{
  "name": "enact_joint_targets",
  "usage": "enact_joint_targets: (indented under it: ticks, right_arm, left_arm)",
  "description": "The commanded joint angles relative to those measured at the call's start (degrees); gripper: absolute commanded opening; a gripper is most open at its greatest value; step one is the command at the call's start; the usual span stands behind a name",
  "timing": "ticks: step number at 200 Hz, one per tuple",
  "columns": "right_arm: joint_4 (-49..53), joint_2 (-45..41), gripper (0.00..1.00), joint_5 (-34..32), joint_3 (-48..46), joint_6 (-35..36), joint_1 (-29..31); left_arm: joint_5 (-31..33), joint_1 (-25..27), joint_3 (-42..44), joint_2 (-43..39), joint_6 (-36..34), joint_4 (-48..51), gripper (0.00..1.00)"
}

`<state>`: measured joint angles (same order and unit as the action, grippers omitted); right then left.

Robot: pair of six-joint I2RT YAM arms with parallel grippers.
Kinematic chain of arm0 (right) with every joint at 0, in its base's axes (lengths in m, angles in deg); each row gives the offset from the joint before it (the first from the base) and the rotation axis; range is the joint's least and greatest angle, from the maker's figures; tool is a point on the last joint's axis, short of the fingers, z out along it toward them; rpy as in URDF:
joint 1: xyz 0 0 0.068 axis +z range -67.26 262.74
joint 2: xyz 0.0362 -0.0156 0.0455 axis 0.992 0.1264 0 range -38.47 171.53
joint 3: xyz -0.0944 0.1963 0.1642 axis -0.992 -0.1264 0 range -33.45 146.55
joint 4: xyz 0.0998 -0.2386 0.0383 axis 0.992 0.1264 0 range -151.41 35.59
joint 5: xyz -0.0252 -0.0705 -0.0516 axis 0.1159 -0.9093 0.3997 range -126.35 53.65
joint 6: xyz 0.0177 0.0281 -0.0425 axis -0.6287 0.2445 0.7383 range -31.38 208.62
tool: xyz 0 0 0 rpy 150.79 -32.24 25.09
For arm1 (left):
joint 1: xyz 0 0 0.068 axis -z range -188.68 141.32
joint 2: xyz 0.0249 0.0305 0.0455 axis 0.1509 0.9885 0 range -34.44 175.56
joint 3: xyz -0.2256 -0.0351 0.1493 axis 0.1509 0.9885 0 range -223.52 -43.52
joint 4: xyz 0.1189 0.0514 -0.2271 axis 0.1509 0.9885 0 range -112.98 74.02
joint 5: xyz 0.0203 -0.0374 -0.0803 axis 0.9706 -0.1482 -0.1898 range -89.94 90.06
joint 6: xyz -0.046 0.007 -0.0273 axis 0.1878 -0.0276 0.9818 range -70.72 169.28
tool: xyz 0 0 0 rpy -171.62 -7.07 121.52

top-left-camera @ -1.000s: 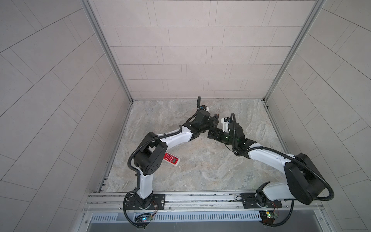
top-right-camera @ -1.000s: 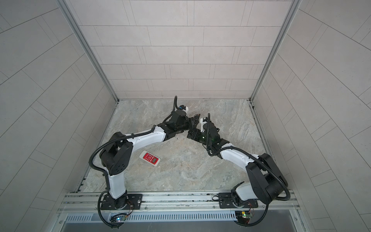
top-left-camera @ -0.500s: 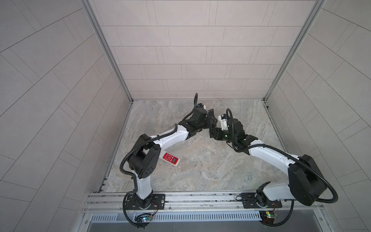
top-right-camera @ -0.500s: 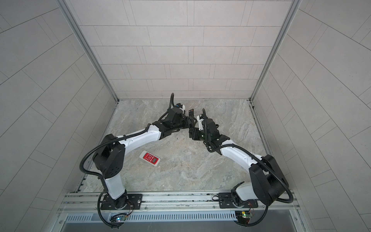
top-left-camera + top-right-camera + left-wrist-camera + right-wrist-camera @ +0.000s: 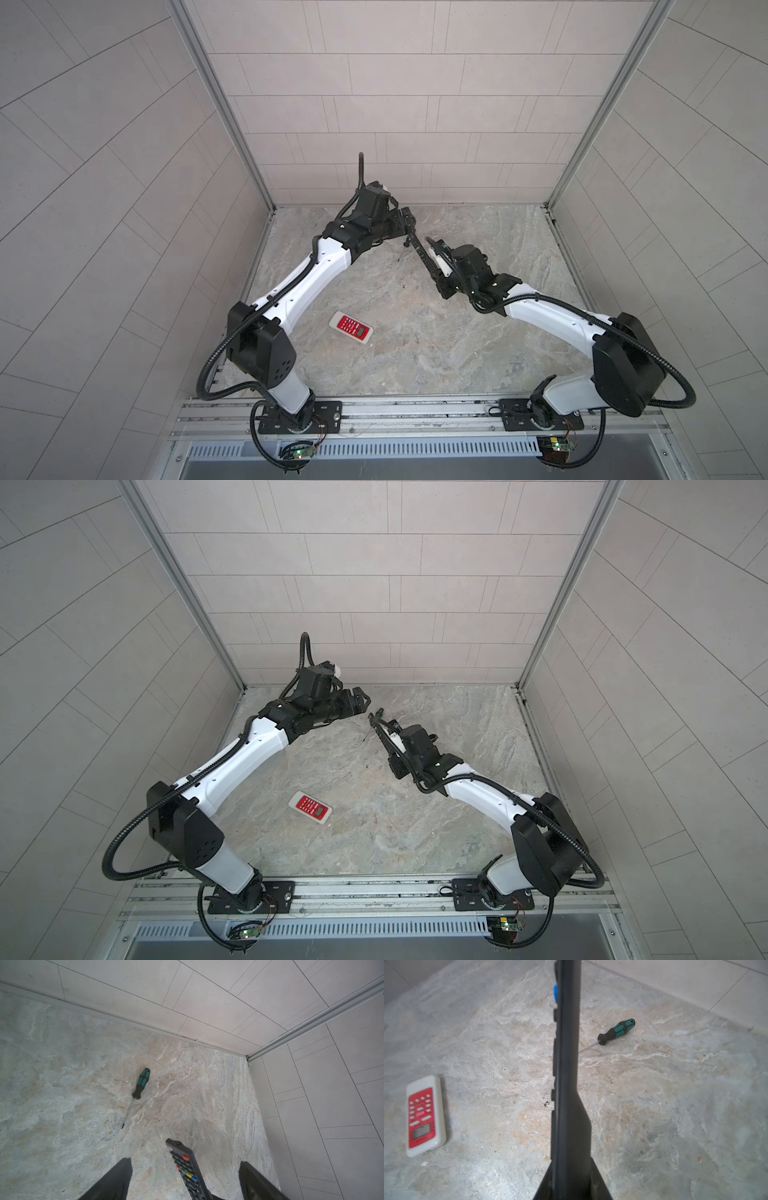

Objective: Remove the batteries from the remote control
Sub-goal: 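Release the black remote from the left gripper while the right gripper holds it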

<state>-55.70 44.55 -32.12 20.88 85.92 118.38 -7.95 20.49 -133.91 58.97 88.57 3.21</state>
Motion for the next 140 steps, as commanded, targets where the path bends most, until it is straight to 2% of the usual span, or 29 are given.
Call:
enact_joint_targets:
  ticks: [1,42,70,93,140]
  right_arm:
    - [-0.4,1.4,0.21,-12.7,2.0,10.2,3.0]
    - [-10.6,0.5,0.20,-19.0,-1.8,14.6,6.4]
    - [-14.4,-0.5,0.21,-22.4,-3.4,16.6,7.8]
    - [-17.7,-1.1,0.21,-24.9,-5.0,19.7,9.6]
    - [-21.5,-0.7,0.20,-31.0,-6.1,22.5,10.7]
  left_arm:
    - [-2.7,-0.7,-0.6,-0.4,6.6,5.5,0.85]
    - [-7.1,-0.8,-0.4,1.7,10.8,6.4,0.80]
    - [-6.5,-1.2,2.7,0.8,13.4,5.3,0.76]
    - [-8.5,-1.5,6.0,0.7,17.0,0.6,0.68]
    - [-10.9,-1.6,6.8,1.3,18.6,-0.3,0.47]
